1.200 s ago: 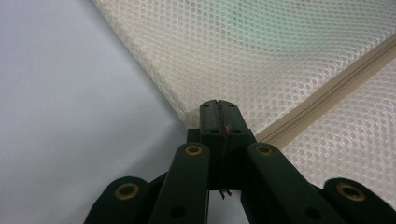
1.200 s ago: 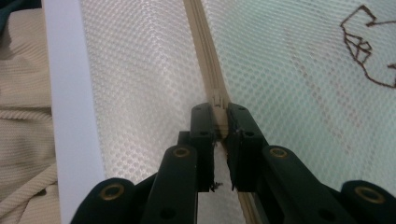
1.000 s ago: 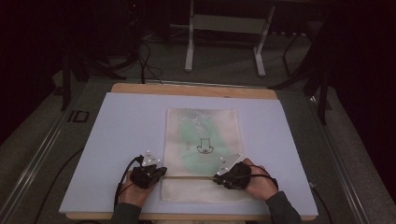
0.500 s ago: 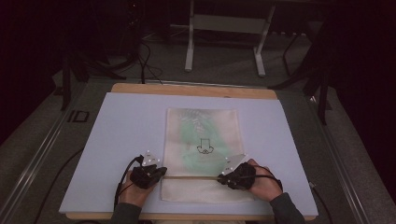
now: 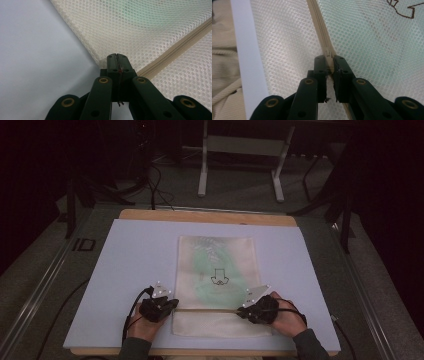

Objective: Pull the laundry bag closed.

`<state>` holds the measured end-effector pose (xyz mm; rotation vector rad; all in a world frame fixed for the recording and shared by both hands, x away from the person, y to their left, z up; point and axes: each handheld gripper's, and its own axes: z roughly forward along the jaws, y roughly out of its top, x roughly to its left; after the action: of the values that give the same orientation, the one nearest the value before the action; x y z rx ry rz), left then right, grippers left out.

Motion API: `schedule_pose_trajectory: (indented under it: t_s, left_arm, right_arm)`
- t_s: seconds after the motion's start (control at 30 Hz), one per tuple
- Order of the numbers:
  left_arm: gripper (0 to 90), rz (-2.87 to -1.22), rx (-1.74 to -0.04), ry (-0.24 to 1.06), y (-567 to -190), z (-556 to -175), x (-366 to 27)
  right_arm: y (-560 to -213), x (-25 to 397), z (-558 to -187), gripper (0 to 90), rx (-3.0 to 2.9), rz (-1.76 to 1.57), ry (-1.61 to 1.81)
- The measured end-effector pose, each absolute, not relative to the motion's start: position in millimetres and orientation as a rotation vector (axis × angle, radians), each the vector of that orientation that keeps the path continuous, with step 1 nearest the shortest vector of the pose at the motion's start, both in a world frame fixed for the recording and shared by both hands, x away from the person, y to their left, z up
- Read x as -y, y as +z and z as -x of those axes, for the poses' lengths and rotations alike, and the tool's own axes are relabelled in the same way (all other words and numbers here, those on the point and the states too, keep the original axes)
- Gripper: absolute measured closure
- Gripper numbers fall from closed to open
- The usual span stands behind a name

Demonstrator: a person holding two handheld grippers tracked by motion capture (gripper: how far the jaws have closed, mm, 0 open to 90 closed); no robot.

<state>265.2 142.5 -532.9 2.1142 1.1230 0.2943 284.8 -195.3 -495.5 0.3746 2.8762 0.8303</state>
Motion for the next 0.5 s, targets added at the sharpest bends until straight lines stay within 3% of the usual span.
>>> schedule_pose_trajectory:
  t_s: [0.5]
  left_arm:
    - [89.4, -2.114, -1.124, 0.295, -532.9, -265.1, -142.3]
  right_arm:
    - [-498.2, 204.0, -285.4, 82.3, -2.880, -0.397, 0.820]
